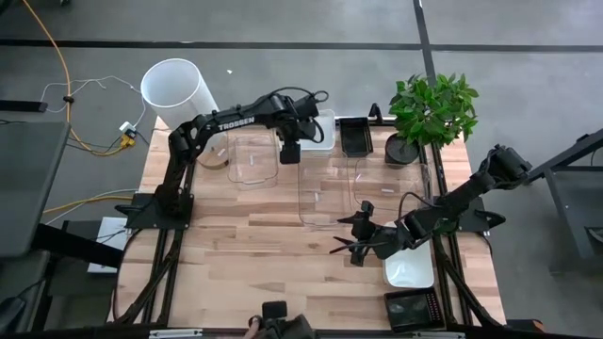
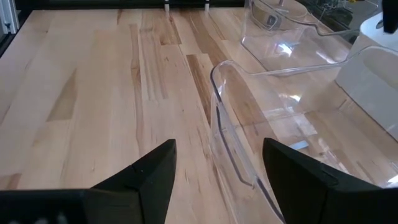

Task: Stack baskets by color
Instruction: Stack the bottom left white bin on top of the top white bin

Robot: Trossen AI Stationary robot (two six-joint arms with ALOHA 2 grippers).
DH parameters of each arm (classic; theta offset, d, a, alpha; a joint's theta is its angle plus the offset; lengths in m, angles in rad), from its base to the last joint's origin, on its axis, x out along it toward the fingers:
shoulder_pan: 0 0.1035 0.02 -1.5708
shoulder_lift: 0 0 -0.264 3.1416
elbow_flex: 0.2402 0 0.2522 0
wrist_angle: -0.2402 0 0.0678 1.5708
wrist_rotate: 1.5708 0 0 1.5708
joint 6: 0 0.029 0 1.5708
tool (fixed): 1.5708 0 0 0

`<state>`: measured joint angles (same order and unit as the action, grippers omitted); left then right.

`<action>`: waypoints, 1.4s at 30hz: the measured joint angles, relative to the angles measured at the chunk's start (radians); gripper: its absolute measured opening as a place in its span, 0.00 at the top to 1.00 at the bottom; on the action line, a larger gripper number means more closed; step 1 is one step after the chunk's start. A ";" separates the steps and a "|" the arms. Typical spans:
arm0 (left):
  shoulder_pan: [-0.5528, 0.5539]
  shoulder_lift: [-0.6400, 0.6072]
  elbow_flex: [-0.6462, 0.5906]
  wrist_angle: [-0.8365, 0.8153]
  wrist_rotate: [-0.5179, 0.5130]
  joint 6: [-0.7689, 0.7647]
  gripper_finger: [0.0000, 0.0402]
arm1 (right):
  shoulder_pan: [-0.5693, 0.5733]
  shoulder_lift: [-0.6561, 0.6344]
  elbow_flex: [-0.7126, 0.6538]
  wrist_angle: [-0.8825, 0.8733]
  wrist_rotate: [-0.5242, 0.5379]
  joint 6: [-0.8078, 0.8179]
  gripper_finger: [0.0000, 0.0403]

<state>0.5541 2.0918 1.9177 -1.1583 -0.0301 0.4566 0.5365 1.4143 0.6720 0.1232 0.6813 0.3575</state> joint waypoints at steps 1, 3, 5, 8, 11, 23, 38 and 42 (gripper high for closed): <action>-0.010 0.000 -0.011 -0.004 0.000 0.001 0.58 | 0.000 0.000 0.000 0.000 0.000 0.000 0.44; -0.025 -0.009 -0.037 -0.001 -0.001 0.000 0.58 | 0.000 0.000 0.000 0.000 0.000 -0.004 0.44; -0.039 -0.034 -0.062 0.041 -0.007 0.000 0.58 | 0.000 0.000 0.000 -0.001 0.000 -0.011 0.44; -0.041 -0.072 -0.116 0.104 -0.051 -0.002 0.58 | 0.000 0.000 0.000 0.001 0.000 -0.023 0.44; -0.051 -0.092 -0.176 0.150 -0.133 0.001 0.58 | 0.000 0.000 0.000 0.001 0.000 -0.023 0.44; -0.084 -0.100 -0.321 0.343 -0.317 0.051 0.58 | 0.000 0.000 0.000 0.002 -0.001 -0.019 0.44; -0.085 -0.095 -0.333 0.401 -0.284 0.044 0.83 | 0.000 0.000 0.000 0.002 0.000 -0.022 0.44; -0.085 -0.092 -0.333 0.400 -0.294 0.044 0.94 | 0.000 0.000 0.000 0.002 0.000 -0.019 0.44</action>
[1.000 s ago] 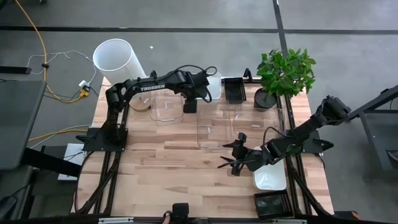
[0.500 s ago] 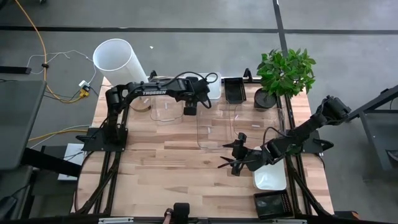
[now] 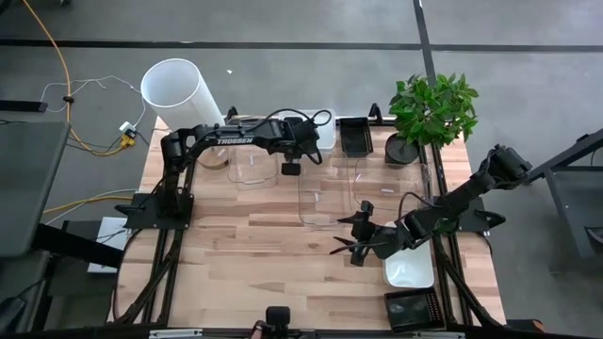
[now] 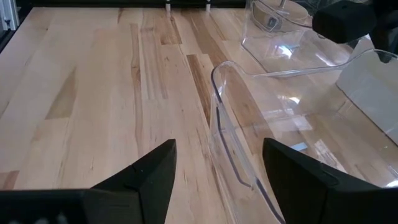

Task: Stack baskets by color
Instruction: Stack the bottom left white bin on top of the top white bin

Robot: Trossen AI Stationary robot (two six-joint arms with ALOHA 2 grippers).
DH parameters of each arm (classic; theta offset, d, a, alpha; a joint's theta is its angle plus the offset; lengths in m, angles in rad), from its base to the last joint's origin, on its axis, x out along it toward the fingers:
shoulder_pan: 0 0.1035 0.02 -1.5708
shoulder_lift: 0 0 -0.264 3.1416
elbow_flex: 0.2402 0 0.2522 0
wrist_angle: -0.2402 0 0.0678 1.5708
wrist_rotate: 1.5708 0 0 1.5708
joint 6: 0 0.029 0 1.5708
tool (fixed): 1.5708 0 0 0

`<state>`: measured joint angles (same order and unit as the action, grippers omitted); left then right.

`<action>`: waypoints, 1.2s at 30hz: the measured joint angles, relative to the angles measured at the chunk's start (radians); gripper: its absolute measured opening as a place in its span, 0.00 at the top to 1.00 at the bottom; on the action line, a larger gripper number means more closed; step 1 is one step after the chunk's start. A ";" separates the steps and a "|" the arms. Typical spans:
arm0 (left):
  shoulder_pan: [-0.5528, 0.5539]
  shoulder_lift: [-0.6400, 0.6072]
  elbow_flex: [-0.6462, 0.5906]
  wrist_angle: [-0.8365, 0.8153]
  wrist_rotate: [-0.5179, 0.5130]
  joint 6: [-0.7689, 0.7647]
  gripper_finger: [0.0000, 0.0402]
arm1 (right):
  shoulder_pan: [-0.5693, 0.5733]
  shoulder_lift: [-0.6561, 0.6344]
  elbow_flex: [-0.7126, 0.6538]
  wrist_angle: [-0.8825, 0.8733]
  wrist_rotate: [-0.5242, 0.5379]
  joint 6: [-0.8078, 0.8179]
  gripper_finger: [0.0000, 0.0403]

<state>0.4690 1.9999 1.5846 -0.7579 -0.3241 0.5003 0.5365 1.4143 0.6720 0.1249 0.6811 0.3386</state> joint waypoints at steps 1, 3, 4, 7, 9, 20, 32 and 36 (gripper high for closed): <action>0.000 0.000 0.000 0.000 0.000 0.000 0.96 | 0.000 0.000 0.000 0.000 0.000 0.000 0.44; 0.000 0.000 0.000 0.000 -0.007 0.000 0.99 | 0.000 0.000 0.000 0.000 0.000 0.000 0.44; 0.000 0.000 0.000 0.000 -0.017 0.000 0.99 | 0.000 0.000 0.000 0.000 0.000 0.000 0.44; 0.000 0.000 0.000 0.000 -0.042 0.018 1.00 | 0.000 0.000 0.000 0.000 0.000 0.000 0.44; 0.000 -0.001 0.008 -0.008 -0.050 0.024 1.00 | 0.000 0.000 0.000 0.000 0.000 -0.002 0.44; -0.010 -0.005 0.124 -0.126 -0.049 0.032 1.00 | 0.000 0.000 0.000 0.000 0.000 0.000 0.44; -0.019 -0.005 0.135 -0.180 0.058 0.001 1.00 | 0.000 0.000 0.000 0.001 0.000 0.000 0.44; -0.007 -0.005 0.135 -0.174 0.084 -0.024 1.00 | 0.000 0.000 0.000 0.001 0.000 0.001 0.44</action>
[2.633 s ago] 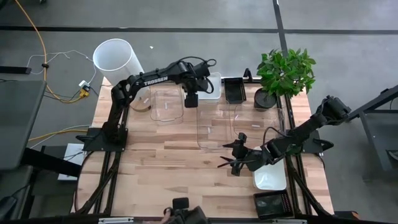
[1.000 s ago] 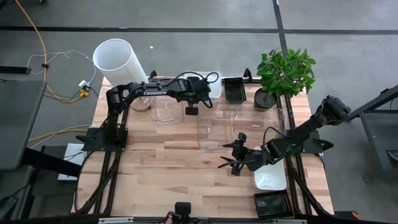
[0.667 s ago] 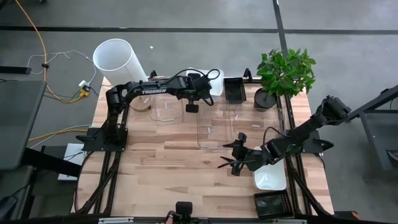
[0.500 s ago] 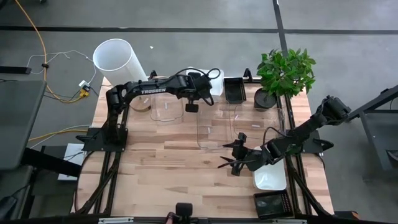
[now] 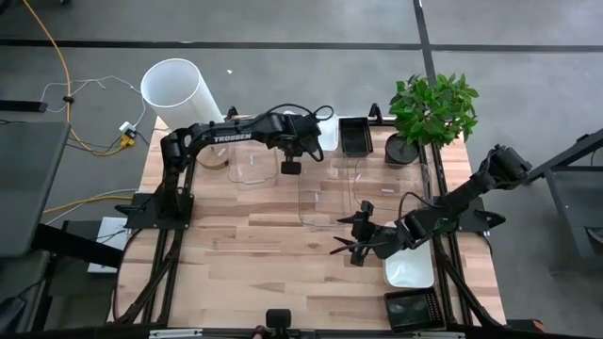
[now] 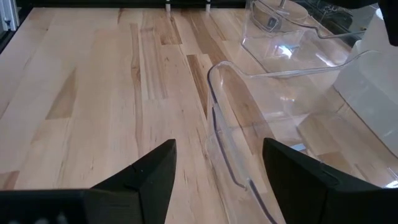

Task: Stack baskets by color
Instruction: Stack the bottom left white bin on top of the top white bin, then stack the bottom white bin on top of the top white bins

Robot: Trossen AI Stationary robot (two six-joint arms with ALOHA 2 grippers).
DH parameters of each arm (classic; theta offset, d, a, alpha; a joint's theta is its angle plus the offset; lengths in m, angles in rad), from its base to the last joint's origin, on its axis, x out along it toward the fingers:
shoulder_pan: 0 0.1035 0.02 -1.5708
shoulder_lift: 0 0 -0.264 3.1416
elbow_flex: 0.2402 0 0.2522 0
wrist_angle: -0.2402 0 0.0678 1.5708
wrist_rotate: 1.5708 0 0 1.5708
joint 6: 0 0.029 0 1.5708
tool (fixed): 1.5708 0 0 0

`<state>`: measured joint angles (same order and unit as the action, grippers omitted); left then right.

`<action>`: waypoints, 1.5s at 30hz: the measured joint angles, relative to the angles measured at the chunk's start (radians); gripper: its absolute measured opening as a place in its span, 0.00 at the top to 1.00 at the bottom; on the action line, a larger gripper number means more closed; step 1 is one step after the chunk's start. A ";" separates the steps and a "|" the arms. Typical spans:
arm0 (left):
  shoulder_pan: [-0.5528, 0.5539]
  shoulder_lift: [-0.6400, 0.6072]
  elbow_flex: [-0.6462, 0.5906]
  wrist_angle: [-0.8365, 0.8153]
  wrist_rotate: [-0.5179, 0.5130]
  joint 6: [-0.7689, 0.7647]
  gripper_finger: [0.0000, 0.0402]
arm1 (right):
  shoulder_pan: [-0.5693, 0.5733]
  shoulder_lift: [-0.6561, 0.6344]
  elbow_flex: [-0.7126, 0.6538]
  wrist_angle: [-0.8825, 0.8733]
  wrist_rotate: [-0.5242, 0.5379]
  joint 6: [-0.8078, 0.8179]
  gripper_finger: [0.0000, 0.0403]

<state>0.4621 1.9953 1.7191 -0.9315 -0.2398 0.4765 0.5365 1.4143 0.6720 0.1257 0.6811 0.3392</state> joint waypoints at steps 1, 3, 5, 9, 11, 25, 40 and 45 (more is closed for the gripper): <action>0.004 0.000 0.000 0.000 0.001 -0.003 1.00 | 0.000 0.000 0.000 0.000 0.000 0.000 0.44; 0.010 0.000 0.000 0.002 0.004 -0.012 1.00 | 0.000 0.000 0.000 0.000 0.000 0.000 0.44; 0.010 0.000 0.000 0.015 0.003 -0.013 0.98 | 0.000 0.000 0.000 0.000 0.000 0.000 0.44; 0.010 0.000 0.000 0.036 -0.003 -0.005 0.92 | 0.000 0.000 0.000 0.000 0.000 -0.001 0.44; 0.011 0.000 0.001 0.036 -0.007 -0.002 0.88 | 0.000 0.000 0.000 0.000 0.000 -0.001 0.44; 0.011 -0.003 0.232 -0.182 -0.026 -0.148 0.56 | 0.000 0.000 0.000 0.020 0.012 -0.008 0.44; -0.183 -0.573 -0.234 0.165 0.067 -0.511 0.57 | 0.003 0.000 0.000 0.076 -0.004 -0.006 0.44; -0.344 -0.891 -0.679 0.561 0.036 -0.564 0.57 | -0.004 0.000 0.000 0.096 -0.002 -0.008 0.44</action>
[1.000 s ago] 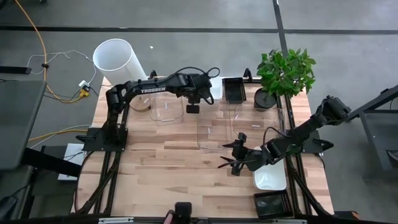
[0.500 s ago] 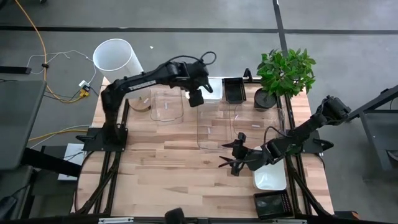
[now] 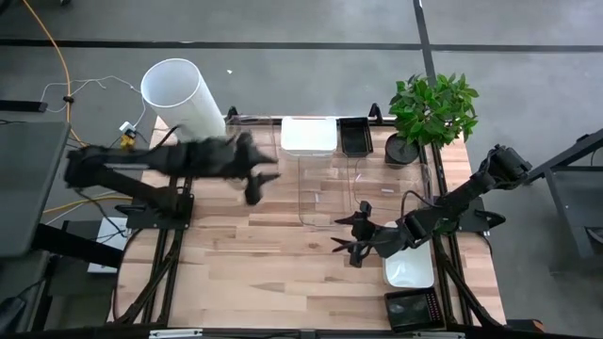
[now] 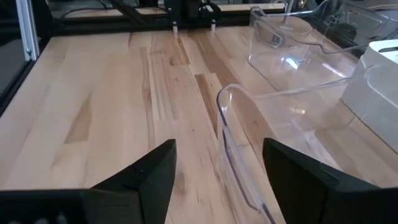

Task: Stack baskets by color
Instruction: Stack the bottom white bin on top of the top white bins

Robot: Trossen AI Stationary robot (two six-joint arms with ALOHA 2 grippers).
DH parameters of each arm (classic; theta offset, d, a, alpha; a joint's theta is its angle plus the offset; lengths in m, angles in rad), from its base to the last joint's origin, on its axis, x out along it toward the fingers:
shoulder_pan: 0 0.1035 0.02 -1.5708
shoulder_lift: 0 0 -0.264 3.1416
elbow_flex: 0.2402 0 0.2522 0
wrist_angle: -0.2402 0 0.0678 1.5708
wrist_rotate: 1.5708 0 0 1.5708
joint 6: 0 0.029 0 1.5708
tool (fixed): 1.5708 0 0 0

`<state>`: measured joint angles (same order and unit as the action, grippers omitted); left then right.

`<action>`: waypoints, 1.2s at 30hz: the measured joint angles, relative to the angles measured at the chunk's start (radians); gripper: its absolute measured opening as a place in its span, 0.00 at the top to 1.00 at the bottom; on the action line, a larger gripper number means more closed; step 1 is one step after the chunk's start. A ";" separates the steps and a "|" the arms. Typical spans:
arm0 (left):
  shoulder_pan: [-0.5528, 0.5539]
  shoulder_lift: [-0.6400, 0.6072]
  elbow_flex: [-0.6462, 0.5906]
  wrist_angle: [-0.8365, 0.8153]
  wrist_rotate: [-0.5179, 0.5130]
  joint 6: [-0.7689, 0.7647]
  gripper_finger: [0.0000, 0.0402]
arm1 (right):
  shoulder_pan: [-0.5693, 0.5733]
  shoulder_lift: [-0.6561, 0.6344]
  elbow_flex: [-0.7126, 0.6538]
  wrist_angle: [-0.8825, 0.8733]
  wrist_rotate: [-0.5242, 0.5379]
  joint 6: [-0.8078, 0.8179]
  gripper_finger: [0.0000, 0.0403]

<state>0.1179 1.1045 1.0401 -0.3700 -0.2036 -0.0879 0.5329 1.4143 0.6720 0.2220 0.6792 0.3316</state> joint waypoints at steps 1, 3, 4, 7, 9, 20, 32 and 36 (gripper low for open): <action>-0.035 -0.055 -0.086 0.086 -0.009 -0.014 0.57 | -0.003 0.000 0.000 0.011 0.000 0.000 0.44; -0.106 -0.154 -0.256 0.270 -0.039 -0.043 0.57 | -0.010 0.000 0.000 0.042 -0.002 -0.002 0.44; -0.137 -0.200 -0.338 0.357 -0.057 -0.051 0.57 | -0.012 0.000 0.000 0.059 -0.001 -0.017 0.44; -0.217 -0.309 -0.551 0.626 -0.116 -0.056 0.57 | -0.021 0.000 0.000 0.121 -0.001 -0.057 0.44; -0.256 -0.354 -0.663 0.783 -0.151 -0.044 0.57 | -0.025 0.000 0.000 0.162 -0.001 -0.084 0.44; -0.291 -0.415 -0.806 0.996 -0.204 0.033 0.57 | -0.057 0.000 0.000 0.207 -0.001 -0.131 0.44; -0.291 -0.414 -0.807 0.933 -0.201 -0.007 0.57 | -0.030 -0.009 0.503 -0.870 -0.280 0.352 0.44; -0.291 -0.409 -0.807 0.924 -0.192 -0.008 0.57 | 0.038 0.016 0.575 -1.145 -0.270 0.606 0.44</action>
<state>-0.1734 0.6952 0.2329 0.5538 -0.3957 -0.0956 0.5708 1.4299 1.2472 -0.9225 0.4092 0.9376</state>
